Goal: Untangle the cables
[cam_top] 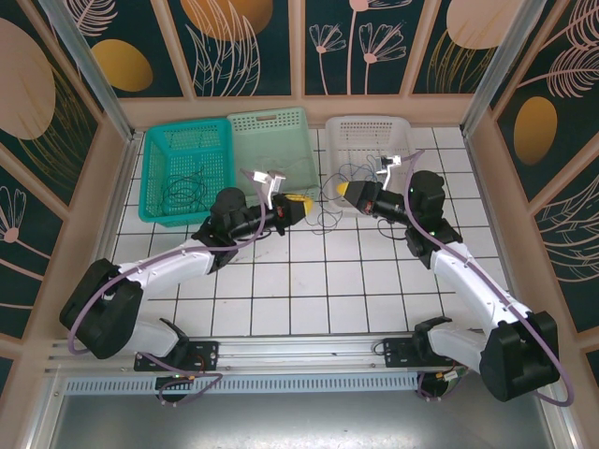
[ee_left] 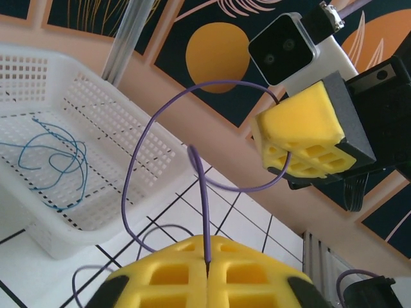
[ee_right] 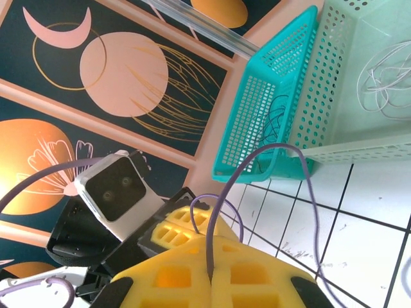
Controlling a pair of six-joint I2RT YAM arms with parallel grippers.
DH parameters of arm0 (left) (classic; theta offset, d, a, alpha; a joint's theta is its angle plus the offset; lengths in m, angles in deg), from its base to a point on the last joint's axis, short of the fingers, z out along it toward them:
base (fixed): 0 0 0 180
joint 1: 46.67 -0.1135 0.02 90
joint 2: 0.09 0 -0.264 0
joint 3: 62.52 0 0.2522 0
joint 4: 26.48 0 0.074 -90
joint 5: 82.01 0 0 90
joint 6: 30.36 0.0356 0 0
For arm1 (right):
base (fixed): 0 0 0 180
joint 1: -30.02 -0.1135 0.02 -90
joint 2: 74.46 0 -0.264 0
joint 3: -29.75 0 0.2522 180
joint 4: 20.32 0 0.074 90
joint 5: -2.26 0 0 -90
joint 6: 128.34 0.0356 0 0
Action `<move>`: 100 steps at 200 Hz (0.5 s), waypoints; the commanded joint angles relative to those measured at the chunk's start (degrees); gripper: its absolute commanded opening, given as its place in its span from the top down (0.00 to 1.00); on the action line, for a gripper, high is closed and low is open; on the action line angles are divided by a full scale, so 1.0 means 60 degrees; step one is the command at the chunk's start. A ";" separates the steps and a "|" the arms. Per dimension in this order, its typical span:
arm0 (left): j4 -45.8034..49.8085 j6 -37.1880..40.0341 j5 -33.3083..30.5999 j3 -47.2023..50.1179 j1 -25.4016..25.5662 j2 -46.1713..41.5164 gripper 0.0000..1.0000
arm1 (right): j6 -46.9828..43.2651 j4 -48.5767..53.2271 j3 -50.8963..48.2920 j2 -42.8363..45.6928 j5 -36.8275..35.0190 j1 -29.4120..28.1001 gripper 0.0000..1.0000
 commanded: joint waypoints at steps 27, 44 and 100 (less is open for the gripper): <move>0.1313 0.0349 -0.0346 -0.0835 0.0024 -0.0673 1.00 | -0.3039 0.3173 0.0468 0.0125 -0.1962 0.0091 0.33; 0.2057 0.0361 -0.0463 -0.1228 0.0022 -0.0956 1.00 | -0.4065 0.4037 0.0566 0.0157 -0.2506 0.0125 0.26; 0.3847 -0.1042 -0.0005 -0.2709 0.0024 -0.0706 1.00 | -0.7522 0.3842 -0.0484 0.2253 -0.6160 -0.1072 0.15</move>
